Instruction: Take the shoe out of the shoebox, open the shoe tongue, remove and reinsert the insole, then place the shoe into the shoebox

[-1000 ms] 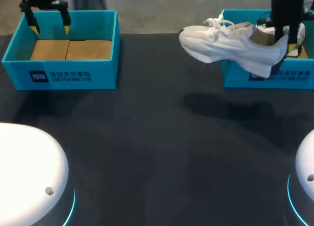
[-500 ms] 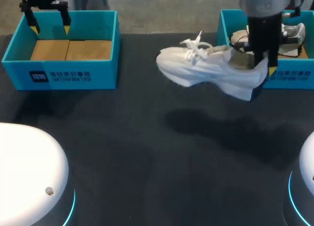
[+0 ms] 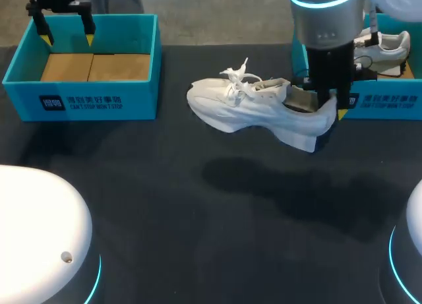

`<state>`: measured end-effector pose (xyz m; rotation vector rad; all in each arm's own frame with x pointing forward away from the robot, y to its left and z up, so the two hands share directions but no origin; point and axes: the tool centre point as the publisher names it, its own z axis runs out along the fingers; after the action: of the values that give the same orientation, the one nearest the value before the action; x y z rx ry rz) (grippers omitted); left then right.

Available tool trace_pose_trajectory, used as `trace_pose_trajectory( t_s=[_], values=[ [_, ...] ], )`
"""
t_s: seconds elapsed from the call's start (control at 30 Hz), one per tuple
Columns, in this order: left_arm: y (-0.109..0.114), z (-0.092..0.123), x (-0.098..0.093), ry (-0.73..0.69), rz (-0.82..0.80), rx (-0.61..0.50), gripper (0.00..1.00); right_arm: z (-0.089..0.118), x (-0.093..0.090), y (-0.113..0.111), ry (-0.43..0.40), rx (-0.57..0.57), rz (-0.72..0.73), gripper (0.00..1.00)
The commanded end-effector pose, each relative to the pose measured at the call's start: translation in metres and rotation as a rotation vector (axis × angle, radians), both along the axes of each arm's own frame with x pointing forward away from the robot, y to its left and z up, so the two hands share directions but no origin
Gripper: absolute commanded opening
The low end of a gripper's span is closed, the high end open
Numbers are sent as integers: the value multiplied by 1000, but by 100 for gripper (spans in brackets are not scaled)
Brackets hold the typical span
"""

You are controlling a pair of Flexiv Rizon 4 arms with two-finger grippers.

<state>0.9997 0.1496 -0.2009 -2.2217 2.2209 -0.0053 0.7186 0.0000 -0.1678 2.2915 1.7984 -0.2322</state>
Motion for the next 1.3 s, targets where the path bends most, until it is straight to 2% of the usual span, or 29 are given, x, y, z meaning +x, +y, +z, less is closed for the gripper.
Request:
trace_pose_trajectory(
  t_s=[0.03,0.33,0.53,0.67,1.3],
  values=[
    [0,0,0,1,0,1,100,-9,2,6,-13,7,-2,0],
    [0,0,0,1,0,1,100,-49,6,19,17,-6,-5,0],
    [0,0,0,1,0,1,100,-79,11,27,-17,-10,-2,0],
    [0,0,0,1,0,1,100,-103,18,34,-23,28,15,0],
    [0,0,0,1,0,1,100,-182,33,32,13,28,1,0]
  ],
)
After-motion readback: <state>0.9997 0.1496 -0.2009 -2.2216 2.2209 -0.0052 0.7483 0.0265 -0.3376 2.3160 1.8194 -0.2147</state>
